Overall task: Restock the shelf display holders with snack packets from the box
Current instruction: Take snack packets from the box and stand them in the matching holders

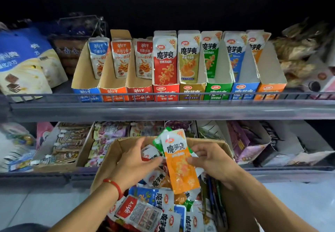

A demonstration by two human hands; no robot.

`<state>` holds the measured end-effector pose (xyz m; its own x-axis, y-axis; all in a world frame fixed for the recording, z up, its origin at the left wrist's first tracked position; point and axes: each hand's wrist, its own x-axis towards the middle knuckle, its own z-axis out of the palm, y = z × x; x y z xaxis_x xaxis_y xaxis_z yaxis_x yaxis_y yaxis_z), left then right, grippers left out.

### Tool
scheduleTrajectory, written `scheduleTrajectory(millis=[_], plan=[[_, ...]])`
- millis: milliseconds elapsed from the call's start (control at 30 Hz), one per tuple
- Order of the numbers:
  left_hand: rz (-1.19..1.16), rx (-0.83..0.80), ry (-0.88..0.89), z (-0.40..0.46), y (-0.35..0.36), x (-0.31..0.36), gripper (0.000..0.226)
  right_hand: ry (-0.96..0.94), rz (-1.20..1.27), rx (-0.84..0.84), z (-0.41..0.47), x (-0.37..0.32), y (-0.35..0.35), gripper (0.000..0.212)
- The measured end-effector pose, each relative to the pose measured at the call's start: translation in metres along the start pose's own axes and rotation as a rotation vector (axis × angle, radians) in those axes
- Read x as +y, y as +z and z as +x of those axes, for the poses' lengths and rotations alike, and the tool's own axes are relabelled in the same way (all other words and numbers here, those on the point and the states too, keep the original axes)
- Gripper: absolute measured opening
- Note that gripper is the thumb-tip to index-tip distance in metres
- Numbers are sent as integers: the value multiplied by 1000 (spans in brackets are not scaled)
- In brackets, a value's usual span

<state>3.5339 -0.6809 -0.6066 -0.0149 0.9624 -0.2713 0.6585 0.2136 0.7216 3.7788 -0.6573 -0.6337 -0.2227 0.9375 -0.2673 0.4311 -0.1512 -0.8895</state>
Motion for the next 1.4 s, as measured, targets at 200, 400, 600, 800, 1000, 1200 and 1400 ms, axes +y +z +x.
scheduleTrajectory(millis=[200,400,600,800,1000,1200,1400], plan=[[-794,-311,-130,-16,19,22,32,12,359,-42,-25,-11,8,10],[-868,-252,-143,-16,29,26,25,7,200,23,-33,-13,9,19],[-817,-211,-38,-19,33,34,26,-52,65,171,-38,-22,5,21],[-556,-11,103,-22,25,59,65,-192,110,210,-48,-36,-14,6],[-174,205,443,-16,7,137,99,-333,60,424,-63,-55,-57,4],[307,260,803,18,-3,234,22,-352,123,531,-72,-53,-108,5],[312,276,870,68,-7,319,16,-327,385,863,-72,-38,-150,7]])
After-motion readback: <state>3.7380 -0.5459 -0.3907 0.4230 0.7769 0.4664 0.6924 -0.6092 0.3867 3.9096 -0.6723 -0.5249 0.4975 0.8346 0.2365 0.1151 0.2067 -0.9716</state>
